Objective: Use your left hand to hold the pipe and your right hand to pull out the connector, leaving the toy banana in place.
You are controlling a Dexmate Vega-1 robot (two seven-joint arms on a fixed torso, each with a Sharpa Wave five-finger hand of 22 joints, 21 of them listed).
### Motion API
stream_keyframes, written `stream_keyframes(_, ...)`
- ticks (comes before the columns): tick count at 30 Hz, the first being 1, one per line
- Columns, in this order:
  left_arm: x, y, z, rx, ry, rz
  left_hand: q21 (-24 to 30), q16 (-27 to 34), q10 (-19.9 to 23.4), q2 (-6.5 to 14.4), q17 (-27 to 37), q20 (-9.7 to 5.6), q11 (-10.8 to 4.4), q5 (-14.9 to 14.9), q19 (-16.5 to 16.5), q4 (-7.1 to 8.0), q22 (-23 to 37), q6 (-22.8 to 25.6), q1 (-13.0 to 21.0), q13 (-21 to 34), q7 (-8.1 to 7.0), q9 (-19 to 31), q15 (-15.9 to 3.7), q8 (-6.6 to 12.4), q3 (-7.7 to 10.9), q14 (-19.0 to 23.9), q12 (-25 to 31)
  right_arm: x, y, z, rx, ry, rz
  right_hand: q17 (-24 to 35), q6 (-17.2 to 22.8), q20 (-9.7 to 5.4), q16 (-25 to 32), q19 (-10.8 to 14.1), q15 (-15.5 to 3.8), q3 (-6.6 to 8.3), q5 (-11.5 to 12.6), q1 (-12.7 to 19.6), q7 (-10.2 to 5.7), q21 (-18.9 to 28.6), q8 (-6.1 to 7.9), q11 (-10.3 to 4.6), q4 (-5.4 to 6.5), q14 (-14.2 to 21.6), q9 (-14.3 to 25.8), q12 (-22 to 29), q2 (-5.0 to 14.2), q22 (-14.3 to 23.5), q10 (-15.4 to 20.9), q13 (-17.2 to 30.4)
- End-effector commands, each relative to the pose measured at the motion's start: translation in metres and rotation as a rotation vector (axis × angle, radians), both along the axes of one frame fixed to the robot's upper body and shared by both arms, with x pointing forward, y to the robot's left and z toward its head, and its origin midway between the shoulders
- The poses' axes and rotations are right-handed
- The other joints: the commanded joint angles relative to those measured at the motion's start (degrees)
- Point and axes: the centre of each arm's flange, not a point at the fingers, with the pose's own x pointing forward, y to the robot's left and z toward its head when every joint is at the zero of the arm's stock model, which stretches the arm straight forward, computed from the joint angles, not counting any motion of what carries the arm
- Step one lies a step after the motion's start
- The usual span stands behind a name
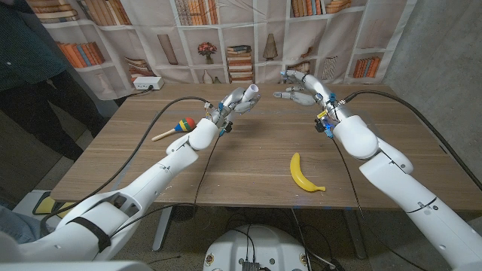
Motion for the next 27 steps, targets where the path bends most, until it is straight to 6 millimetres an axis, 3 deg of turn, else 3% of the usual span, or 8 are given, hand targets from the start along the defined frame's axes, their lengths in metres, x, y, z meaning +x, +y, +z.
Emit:
stream_keyframes(1,-0.002,-0.006,0.002,0.056,0.001,-0.010,0.73,0.65,-0.28,0.29,-0.11,-0.29,0.21,0.22,-0.51,-0.09,-0.18,-0.28,-0.94,0.39,0.56,0.39,-0.02,0.55,1.17,0.48,0.58,-0.010,0.037,0.018,-0.141,-0.060,-0.071,0.41,1.94,-6.63,0.89,1.95,-6.44,-0.47,0.37,1.96,-0.66,0.80,0.46,-1.01,0.41,2.36,0.26,0.71,0.45,0.40,2.09,0.08)
stream_keyframes(15,-0.006,-0.014,0.006,0.108,0.002,-0.018,2.74,1.96,-0.33,0.12,-1.73,-0.29,0.26,-0.75,-1.02,-0.49,-1.84,-0.53,-2.38,-0.72,0.37,0.20,-0.13,1.63,3.39,0.49,0.81,-0.004,0.066,0.021,-0.209,-0.072,-0.144,0.75,5.12,-9.06,1.86,6.87,-8.65,-1.41,0.45,5.44,-1.84,2.31,0.63,-2.77,0.83,8.66,0.40,1.34,1.65,0.97,6.47,0.09)
stream_keyframes(27,-0.005,-0.017,0.008,0.127,0.022,-0.017,4.40,2.83,-0.62,0.02,-3.09,-0.30,0.16,-1.52,-1.74,-0.61,-3.23,-0.73,-3.33,-0.57,0.38,-0.09,-0.20,2.28,4.57,0.27,1.48,-0.002,0.080,0.019,-0.269,-0.094,-0.156,0.89,6.73,-9.24,1.16,6.92,-8.90,-1.70,0.51,6.90,-2.90,2.30,0.72,-3.67,0.97,9.44,0.45,1.33,2.05,1.24,7.89,0.13)
